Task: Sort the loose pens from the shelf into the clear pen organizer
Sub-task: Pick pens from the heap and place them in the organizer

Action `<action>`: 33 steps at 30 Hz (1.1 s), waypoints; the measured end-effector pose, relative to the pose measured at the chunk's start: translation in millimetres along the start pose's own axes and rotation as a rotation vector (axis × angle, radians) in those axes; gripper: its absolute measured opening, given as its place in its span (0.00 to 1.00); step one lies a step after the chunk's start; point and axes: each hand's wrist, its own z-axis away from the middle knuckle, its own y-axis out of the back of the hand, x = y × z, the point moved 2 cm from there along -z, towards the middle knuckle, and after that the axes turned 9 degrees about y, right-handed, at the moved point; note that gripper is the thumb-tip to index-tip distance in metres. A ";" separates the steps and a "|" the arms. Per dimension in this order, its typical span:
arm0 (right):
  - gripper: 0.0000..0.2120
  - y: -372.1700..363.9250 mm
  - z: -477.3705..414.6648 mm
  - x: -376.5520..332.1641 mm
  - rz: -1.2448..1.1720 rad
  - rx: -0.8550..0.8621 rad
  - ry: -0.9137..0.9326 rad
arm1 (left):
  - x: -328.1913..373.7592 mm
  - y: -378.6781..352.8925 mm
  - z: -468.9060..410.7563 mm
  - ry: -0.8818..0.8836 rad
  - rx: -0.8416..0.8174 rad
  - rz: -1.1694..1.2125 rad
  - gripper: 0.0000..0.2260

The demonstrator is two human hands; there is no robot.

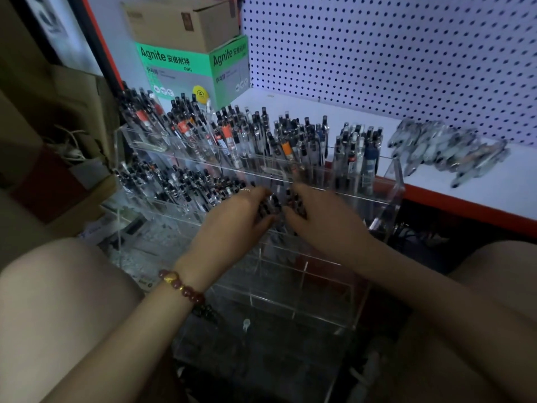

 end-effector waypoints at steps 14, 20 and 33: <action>0.15 -9.0 10.5 3.1 0.150 -0.193 -0.023 | 9.2 -5.4 2.2 0.072 -0.106 0.257 0.14; 0.12 -10.6 8.2 3.9 0.017 -0.148 -0.050 | 11.5 -5.7 -0.1 0.010 -0.018 0.217 0.18; 0.15 -3.5 11.8 -4.0 0.186 -0.125 -0.027 | 1.6 3.2 -1.0 0.028 0.052 0.160 0.22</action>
